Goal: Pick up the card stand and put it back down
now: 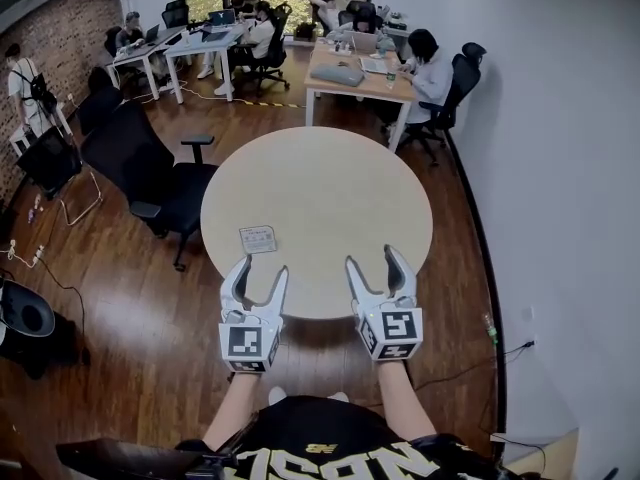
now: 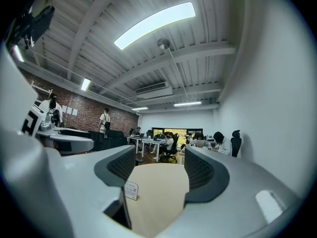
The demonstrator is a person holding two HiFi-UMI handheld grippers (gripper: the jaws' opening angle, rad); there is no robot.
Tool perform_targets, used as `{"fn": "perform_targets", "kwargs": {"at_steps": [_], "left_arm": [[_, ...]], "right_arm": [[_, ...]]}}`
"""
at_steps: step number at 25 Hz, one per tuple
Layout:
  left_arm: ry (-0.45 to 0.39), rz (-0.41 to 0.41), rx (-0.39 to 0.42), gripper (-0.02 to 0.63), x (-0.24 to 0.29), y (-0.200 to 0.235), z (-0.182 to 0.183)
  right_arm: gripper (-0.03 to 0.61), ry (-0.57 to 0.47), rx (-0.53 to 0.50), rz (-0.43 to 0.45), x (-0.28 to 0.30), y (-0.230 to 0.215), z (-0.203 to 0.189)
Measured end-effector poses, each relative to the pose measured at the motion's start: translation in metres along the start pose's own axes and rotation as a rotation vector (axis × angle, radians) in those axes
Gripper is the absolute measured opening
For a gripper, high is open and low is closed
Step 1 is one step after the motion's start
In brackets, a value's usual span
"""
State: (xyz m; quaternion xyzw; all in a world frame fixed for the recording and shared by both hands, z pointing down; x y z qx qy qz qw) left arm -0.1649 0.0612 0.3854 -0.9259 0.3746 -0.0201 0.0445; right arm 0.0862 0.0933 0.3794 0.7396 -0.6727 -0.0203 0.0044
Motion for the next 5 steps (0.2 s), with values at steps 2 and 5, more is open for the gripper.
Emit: {"fn": "perform_targets", "kwargs": {"at_steps": [2,5], "left_arm": [[0.009,-0.009,-0.003,0.270,0.002,-0.006,-0.005],[-0.020,-0.019,-0.013,0.270,0.006,-0.016,-0.014]], "right_arm": [[0.310,0.005,-0.008,0.003,-0.001,-0.002,-0.002],[0.310,0.019,-0.014,0.018,-0.002,-0.003,-0.006]]}}
Point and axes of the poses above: the fingertips, and each gripper's own axes: x forward along the fingers, y to its left, z out of its top, the point moved 10 cm from there along -x, backward along the fingers, and after that the axes turned 15 degrees about -z, right-handed, at the moved point
